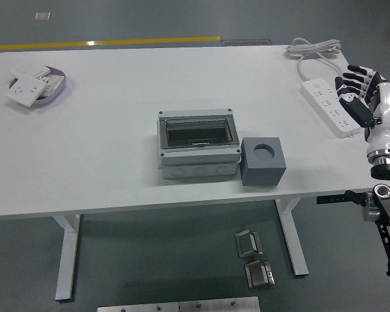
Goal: Pick up the cylinder from the cube,place it in the box,flap close box
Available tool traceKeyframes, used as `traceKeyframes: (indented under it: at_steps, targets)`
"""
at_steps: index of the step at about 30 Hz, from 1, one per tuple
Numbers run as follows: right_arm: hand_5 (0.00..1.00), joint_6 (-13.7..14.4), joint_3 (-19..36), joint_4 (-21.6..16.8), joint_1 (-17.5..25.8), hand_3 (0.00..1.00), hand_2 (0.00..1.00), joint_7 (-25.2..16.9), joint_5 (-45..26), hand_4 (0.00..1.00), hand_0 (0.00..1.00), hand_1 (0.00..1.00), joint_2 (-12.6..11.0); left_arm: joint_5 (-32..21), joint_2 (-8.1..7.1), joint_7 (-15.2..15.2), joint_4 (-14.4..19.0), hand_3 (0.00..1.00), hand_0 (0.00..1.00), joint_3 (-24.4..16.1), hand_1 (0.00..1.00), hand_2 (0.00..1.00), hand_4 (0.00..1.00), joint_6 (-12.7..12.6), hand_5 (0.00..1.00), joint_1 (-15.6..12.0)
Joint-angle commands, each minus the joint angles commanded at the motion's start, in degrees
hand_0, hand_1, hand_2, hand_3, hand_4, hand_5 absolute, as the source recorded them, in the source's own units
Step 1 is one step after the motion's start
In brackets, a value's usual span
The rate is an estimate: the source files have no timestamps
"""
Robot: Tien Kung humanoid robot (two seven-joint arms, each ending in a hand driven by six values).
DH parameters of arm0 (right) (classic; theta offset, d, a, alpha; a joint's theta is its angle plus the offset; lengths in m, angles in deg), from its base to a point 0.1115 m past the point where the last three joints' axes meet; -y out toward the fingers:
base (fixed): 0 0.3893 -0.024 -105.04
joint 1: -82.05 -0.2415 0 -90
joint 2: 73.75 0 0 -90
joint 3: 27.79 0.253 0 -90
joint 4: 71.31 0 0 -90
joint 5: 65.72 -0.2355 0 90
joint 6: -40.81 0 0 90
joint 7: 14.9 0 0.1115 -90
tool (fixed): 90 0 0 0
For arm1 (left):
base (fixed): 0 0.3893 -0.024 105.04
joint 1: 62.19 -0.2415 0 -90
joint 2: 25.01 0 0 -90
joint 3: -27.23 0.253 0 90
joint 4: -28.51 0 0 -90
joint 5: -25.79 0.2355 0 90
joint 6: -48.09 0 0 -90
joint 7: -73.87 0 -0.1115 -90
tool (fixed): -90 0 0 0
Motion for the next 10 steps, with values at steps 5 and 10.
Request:
traceKeyframes:
  at_steps: [5, 10]
  targets:
    - [0.32, 0.21, -0.57, 0.69, -0.32, 0.676, 0.664, 0.26, 0.62, 0.746, 0.692, 0.656, -0.1, -0.06, 0.03, 0.01, 0.0, 0.664, 0.609, 0.17, 0.629, 0.623, 0.684, -0.02, 0.302, 0.07]
    - [0.32, 0.22, -0.87, 1.15, -0.47, 0.676, 0.664, 0.29, 0.59, 0.746, 0.692, 0.656, -0.15, 0.23, -0.27, 0.2, 0.0, 0.664, 0.609, -0.01, 0.629, 0.623, 0.684, -0.09, 0.302, 0.03]
